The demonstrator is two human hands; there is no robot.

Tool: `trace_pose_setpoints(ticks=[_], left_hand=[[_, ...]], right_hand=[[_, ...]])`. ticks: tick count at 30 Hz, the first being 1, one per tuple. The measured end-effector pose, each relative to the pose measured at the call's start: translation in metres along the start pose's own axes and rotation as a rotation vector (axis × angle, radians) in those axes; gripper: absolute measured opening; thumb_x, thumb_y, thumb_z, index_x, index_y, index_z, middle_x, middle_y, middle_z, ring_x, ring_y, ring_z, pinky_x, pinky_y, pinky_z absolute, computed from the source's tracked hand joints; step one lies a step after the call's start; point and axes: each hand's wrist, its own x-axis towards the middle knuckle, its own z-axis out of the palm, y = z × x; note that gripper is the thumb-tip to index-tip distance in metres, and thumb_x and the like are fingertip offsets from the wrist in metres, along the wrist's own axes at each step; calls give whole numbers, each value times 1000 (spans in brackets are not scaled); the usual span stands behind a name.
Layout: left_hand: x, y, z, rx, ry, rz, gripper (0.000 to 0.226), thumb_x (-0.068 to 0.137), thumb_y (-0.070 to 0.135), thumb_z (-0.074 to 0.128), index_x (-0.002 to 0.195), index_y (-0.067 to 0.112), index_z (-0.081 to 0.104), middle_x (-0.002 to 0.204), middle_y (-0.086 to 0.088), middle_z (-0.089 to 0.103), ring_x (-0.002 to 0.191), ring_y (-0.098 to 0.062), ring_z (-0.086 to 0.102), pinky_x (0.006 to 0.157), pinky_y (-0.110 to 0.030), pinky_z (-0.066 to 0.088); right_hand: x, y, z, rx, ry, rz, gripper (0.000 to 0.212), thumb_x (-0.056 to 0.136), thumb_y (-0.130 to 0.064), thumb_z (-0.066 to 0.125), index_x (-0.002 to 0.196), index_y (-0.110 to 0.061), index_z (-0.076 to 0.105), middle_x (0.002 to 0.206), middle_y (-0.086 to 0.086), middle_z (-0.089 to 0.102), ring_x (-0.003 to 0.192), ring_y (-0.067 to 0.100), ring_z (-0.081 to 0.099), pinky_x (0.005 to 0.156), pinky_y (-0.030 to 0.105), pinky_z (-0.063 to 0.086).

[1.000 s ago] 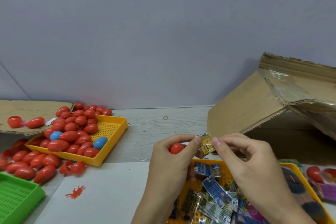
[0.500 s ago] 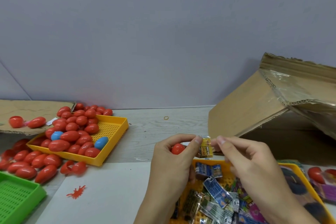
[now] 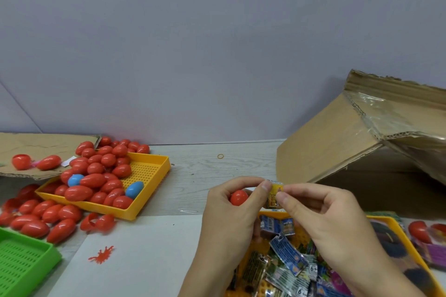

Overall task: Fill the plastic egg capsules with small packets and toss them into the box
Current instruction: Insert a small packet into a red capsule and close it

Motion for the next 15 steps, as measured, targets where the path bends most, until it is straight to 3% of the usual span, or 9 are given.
trace_pose_setpoints(ticks=[5,8,10,12,15], left_hand=[[3,-1,-3,-82,19,-48,9,79,34,75,82,26,78,72,0,74,35,-13,46,39,-23,44],[5,-5,-8,-44,51,-62,28,69,49,78,76,22,73,50,1,55,36,-13,42,40,-23,41],[6,-6,-8,-40,25,-102,33,69,52,83,77,22,71,53,0,47,40,-13,40,42,-24,38],[10,-9,-4,-162,8,-172,17,71,39,70,76,23,69,61,-1,50,43,-13,41,42,-25,36],[12,-14,0,-255,16,-248,13,77,19,54,88,16,60,60,0,58,45,-16,46,44,-27,36]], right_hand=[[2,2,-5,97,133,65,10,80,-25,73,88,-18,75,59,-4,69,49,-2,60,42,10,41],[3,4,-7,80,188,46,7,84,-22,71,90,-19,74,58,-4,69,48,-3,60,42,10,41],[2,3,-8,69,201,27,6,84,-23,70,89,-20,73,56,-5,68,45,-3,58,42,9,40],[2,2,-8,39,213,12,4,85,-24,70,88,-23,72,57,-6,69,48,-4,60,47,9,42],[2,2,-8,-8,240,-7,3,85,-26,70,88,-27,72,65,-10,73,59,-4,66,58,16,45]])
